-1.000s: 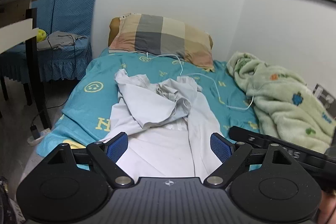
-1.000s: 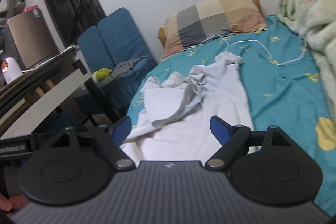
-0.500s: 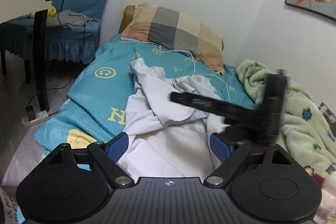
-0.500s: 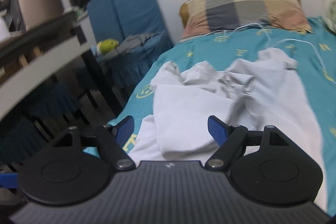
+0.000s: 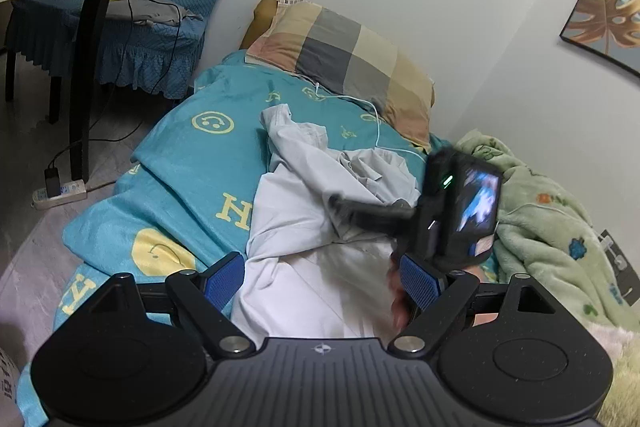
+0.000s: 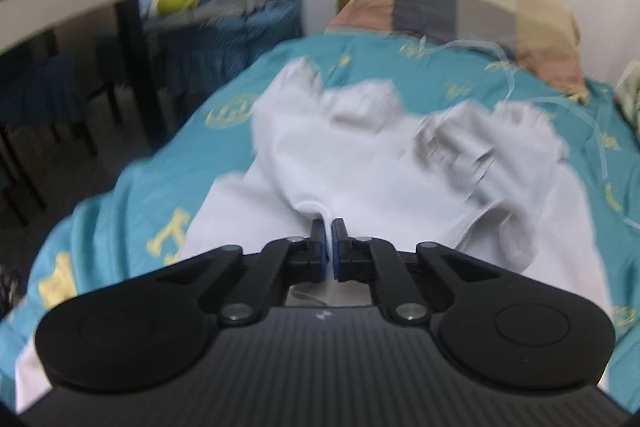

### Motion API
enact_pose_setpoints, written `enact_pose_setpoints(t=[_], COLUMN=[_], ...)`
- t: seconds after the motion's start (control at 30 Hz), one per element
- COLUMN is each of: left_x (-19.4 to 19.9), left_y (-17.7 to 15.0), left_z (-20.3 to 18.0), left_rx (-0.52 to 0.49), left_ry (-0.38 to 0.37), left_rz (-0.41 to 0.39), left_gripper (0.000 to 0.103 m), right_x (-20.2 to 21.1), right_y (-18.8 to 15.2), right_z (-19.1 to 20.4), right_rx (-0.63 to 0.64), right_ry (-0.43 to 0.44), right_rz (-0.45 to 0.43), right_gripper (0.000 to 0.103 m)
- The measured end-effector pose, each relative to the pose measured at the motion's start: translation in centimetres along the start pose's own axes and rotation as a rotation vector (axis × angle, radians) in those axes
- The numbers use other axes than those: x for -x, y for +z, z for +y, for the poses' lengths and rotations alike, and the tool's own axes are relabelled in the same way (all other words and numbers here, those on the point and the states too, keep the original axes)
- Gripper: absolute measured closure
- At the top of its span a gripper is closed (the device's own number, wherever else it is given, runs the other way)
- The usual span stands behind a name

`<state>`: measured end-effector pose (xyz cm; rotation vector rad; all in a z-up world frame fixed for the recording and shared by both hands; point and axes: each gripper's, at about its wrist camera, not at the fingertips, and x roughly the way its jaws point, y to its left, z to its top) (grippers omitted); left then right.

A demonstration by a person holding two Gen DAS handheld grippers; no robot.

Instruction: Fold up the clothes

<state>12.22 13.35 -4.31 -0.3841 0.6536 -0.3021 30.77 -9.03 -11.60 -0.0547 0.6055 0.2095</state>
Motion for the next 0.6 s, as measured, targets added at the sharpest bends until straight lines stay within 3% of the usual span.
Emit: enact_pose_setpoints(t=[0.13,0.33,0.6], left_x=[-0.2,-1.3,-3.5], left_y=[-0.2,-0.6,-1.3], left_z=[-0.3,-0.4,0.1], left_rx=[-0.009,-0.027,-0.051], left_ry=[-0.006,0.008,0.032], left_rz=[0.006,0.038,0.091], left_gripper=[0.016,0.016,0.016], right_x=[0.5,-2.3,-7.6], right_y=[3.4,7.3,5.7], right_z=[-2.6,-6.7,-10.8], right_rx=[-0.039,-0.046,-0.127], right_ry=[-0.045,-0.162,-0.236], right_rz=[-0.065,-0.075,0.001], right_gripper=[0.098,0.098,0.098])
